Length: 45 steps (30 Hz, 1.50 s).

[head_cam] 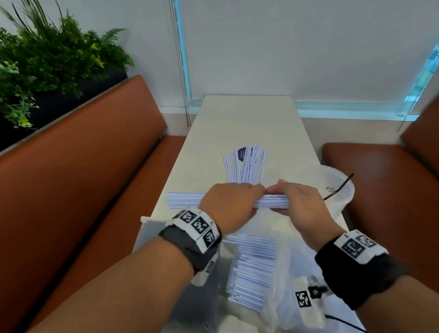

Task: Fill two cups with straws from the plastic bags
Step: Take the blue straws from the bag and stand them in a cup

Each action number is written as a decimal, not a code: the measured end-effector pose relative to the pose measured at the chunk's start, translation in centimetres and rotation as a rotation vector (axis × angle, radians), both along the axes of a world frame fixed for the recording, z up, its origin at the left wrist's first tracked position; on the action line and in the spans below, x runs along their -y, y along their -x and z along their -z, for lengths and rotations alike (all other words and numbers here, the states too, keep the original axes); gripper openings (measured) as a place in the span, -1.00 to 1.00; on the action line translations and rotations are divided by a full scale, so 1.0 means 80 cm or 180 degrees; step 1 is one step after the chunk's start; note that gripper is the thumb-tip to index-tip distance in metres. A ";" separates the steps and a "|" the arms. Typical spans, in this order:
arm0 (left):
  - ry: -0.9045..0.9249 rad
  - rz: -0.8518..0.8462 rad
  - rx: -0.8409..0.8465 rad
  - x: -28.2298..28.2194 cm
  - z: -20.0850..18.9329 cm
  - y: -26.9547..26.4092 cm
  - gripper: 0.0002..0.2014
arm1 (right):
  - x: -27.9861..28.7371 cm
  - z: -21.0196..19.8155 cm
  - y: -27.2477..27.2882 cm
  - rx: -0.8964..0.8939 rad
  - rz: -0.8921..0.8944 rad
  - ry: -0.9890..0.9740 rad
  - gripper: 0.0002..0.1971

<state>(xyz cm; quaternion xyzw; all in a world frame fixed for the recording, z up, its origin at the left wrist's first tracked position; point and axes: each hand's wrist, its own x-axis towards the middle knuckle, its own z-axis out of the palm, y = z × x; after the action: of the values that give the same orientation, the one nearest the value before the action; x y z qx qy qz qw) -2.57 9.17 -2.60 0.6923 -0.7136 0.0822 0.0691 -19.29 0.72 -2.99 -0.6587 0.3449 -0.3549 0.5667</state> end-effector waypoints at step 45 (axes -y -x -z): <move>0.2661 -0.0746 -0.4913 0.052 -0.067 -0.040 -0.90 | 0.020 0.041 -0.028 -0.2997 -0.1035 0.2402 -0.79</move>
<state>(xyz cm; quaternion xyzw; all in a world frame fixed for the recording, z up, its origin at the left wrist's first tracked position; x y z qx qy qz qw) 0.65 4.99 2.77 0.5415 -0.3040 -0.1472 0.7698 -17.05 -0.88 -6.27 -0.9433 0.3039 -0.0331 0.1290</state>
